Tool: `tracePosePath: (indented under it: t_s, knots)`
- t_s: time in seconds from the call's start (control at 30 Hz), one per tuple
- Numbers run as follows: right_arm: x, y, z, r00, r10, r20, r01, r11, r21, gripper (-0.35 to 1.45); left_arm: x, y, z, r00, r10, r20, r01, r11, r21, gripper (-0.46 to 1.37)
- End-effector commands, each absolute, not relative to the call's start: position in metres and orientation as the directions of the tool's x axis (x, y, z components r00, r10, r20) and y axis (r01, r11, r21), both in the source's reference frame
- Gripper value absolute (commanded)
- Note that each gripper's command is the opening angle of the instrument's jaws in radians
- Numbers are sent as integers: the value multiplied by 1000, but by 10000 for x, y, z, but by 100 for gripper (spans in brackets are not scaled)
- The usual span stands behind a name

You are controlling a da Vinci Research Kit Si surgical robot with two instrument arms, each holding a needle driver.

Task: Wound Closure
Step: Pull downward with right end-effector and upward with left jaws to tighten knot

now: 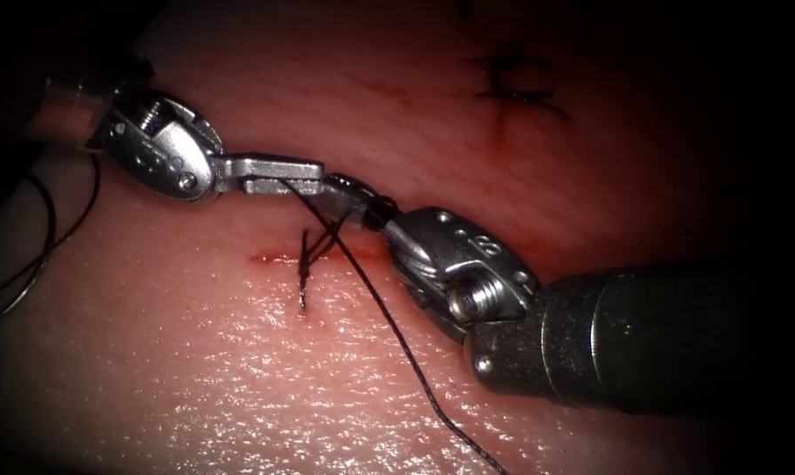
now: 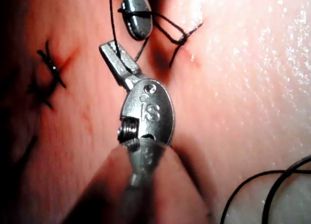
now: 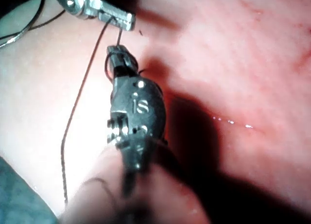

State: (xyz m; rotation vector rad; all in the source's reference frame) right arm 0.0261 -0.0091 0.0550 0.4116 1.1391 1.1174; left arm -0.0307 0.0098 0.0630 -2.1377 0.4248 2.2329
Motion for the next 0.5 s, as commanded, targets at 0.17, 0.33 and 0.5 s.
tracePosePath:
  t_s: [0.17, 0.33, 0.5]
  knots:
    - [261, -101, 557, 41, 866, -498, -474, 456, 753, -35, -306, 102, 634, -71, -166, -984, -200, -964, 177, -35]
    - [260, -108, 558, 65, 866, -496, -470, 465, 750, -35, -310, 110, 633, -79, -161, -984, -211, -962, 174, -35]
    - [260, -111, 560, 96, 867, -489, -439, 478, 761, -35, -319, 122, 633, -94, -171, -981, -218, -958, 188, -35]
